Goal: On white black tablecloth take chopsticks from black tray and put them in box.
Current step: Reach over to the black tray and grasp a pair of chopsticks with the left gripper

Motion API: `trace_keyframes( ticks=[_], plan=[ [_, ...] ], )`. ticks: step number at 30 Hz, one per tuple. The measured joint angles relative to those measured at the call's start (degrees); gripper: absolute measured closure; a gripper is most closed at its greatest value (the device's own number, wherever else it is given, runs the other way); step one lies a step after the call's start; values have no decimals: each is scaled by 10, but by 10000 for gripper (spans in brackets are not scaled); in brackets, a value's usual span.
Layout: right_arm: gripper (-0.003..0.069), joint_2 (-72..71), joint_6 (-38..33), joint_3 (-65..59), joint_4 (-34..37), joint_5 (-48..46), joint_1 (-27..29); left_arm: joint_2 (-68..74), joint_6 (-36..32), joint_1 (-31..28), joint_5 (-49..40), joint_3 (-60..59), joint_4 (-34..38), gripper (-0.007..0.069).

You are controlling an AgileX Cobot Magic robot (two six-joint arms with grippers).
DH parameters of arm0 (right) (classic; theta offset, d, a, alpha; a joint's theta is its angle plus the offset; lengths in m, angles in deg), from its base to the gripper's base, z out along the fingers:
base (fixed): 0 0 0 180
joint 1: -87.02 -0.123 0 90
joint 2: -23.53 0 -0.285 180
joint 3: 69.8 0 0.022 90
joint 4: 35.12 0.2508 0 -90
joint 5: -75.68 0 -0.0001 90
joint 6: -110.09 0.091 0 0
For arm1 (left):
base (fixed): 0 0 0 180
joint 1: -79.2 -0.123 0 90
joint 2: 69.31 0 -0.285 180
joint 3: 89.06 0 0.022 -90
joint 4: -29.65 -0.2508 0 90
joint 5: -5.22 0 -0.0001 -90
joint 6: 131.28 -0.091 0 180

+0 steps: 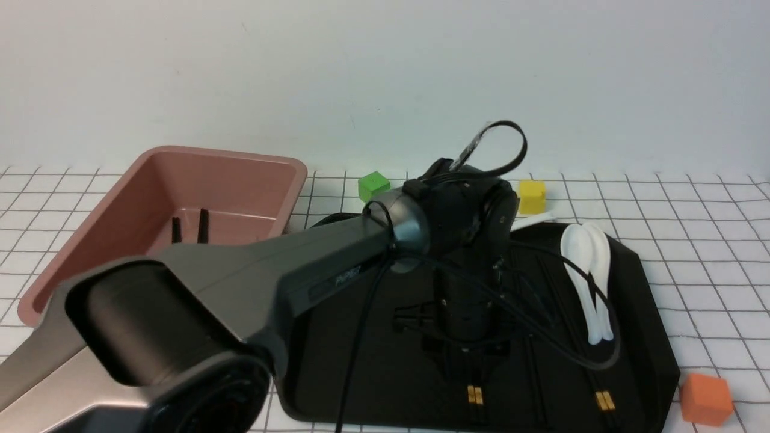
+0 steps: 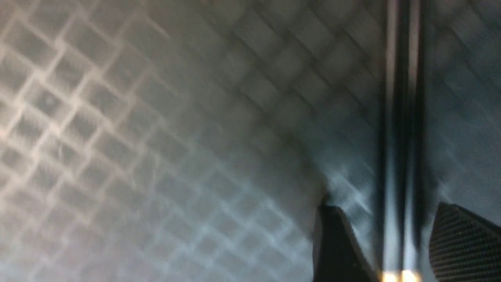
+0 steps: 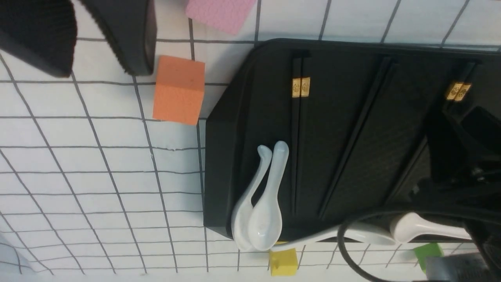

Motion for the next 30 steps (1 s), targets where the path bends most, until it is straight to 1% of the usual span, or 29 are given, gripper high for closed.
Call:
trace_keyframes(
  ticks=[3, 6, 9, 10, 11, 12, 18, 21, 25, 27, 30],
  plan=[
    [419, 0, 0, 0, 0, 0, 0, 4, 0, 0, 0, 4, -1, 280],
    [419, 0, 0, 0, 0, 0, 0, 8, 0, 0, -3, 7, -2, 299],
    [419, 0, 0, 0, 0, 0, 0, 8, 0, 0, -11, 9, -6, 403],
    [419, 0, 0, 0, 0, 0, 0, 8, 0, 0, -13, 9, -6, 463],
    [419, 0, 0, 0, 0, 0, 0, 8, 0, 0, -14, 9, -6, 503],
    [419, 0, 0, 0, 0, 0, 0, 8, 0, 0, -15, 9, -6, 521],
    [419, 0, 0, 0, 0, 0, 0, -10, 0, 3, -28, 9, -10, 506],
    [419, 0, 0, 0, 0, 0, 0, -68, 0, 4, -35, 8, -21, 506],
    [419, 0, 0, 0, 0, 0, 0, -174, -10, -5, -36, 8, -76, 506],
    [419, 0, 0, 0, 0, 0, 0, -220, -31, -22, -39, 8, -93, 506],
    [419, 0, 0, 0, 0, 0, 0, -281, -63, -72, -41, -11, -100, 506]
  ],
)
